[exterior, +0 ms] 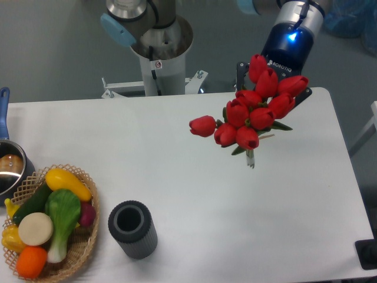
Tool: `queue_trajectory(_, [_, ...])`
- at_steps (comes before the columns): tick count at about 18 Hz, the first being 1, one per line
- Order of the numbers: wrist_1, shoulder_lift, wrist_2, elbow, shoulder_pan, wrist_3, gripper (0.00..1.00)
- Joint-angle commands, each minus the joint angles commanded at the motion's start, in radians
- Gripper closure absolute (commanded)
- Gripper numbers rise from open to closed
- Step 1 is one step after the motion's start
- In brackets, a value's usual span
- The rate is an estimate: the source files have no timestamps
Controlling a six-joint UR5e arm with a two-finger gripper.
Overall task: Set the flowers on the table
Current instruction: 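Carry the red tulip bunch in the gripper toward the table center, then rotate the gripper downward and lower the tulips toward the tabletop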
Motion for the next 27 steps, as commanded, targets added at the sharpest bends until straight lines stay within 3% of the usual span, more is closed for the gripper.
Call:
queue_trajectory(7, [-0.005, -0.006, 0.428, -0.041, -0.167, 0.011, 0.67])
queue_trajectory(10, [-0.005, -0.047, 0.510, -0.052, -0.225, 0.012, 0.67])
queue_trajectory(14, [-0.021, -0.138, 0.712, -0.049, -0.310, 0.014, 0.67])
queue_trajectory(18, [-0.022, -0.210, 0.769, -0.055, -0.334, 0.023, 0.67])
queue_trajectory(27, [-0.017, -0.328, 0.766, -0.063, -0.348, 0.021, 0.66])
